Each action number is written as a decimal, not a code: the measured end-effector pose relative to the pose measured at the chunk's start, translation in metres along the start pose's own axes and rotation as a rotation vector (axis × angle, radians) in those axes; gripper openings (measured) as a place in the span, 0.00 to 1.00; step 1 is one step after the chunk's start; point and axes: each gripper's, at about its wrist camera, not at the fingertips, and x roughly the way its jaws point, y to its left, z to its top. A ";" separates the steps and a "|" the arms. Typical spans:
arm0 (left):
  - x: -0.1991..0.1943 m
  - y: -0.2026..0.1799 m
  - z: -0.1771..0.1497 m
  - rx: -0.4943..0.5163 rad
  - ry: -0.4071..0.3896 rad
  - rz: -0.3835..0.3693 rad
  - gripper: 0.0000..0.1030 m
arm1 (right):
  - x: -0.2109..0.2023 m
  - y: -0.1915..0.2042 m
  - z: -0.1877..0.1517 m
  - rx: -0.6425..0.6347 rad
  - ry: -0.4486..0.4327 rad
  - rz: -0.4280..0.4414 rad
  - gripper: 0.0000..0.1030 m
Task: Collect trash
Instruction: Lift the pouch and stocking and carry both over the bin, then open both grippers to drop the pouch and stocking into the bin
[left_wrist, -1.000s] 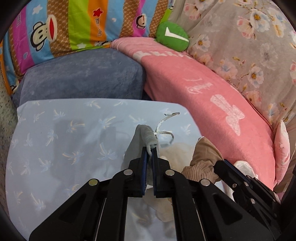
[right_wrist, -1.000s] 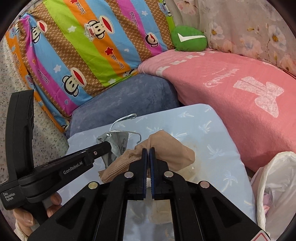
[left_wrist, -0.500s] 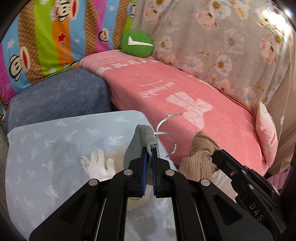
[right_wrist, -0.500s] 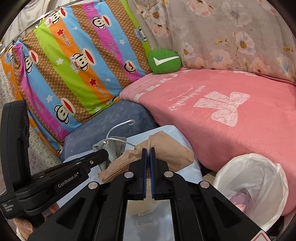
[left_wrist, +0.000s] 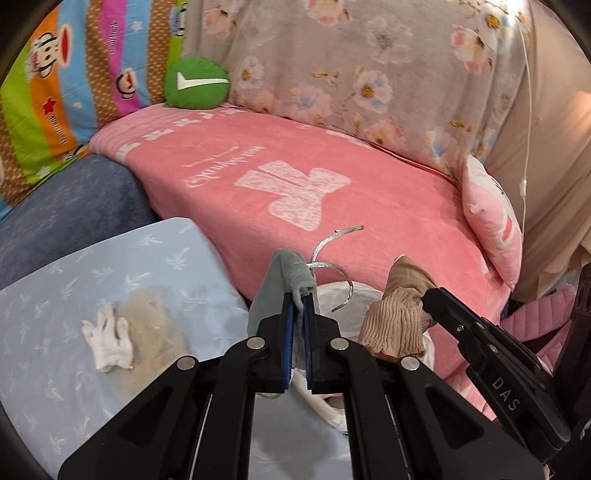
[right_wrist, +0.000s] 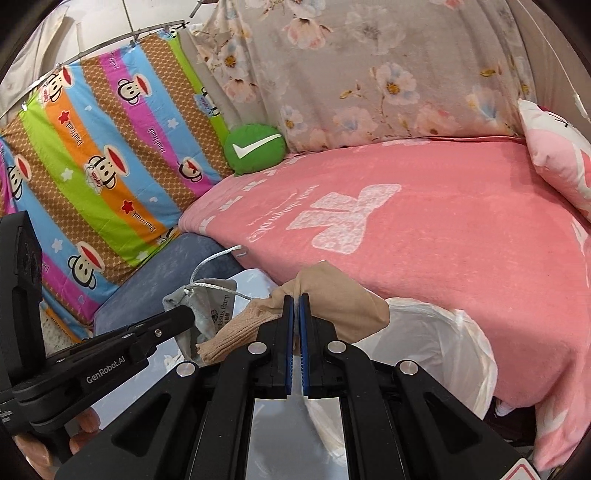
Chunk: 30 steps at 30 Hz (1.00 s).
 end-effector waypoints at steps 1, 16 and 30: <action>0.003 -0.006 0.000 0.009 0.006 -0.009 0.05 | -0.002 -0.009 0.000 0.011 -0.003 -0.009 0.03; 0.031 -0.061 0.000 0.065 0.037 -0.039 0.41 | -0.009 -0.066 -0.006 0.083 -0.004 -0.068 0.03; 0.029 -0.054 0.002 0.045 0.009 0.006 0.56 | -0.004 -0.062 -0.005 0.066 -0.008 -0.068 0.12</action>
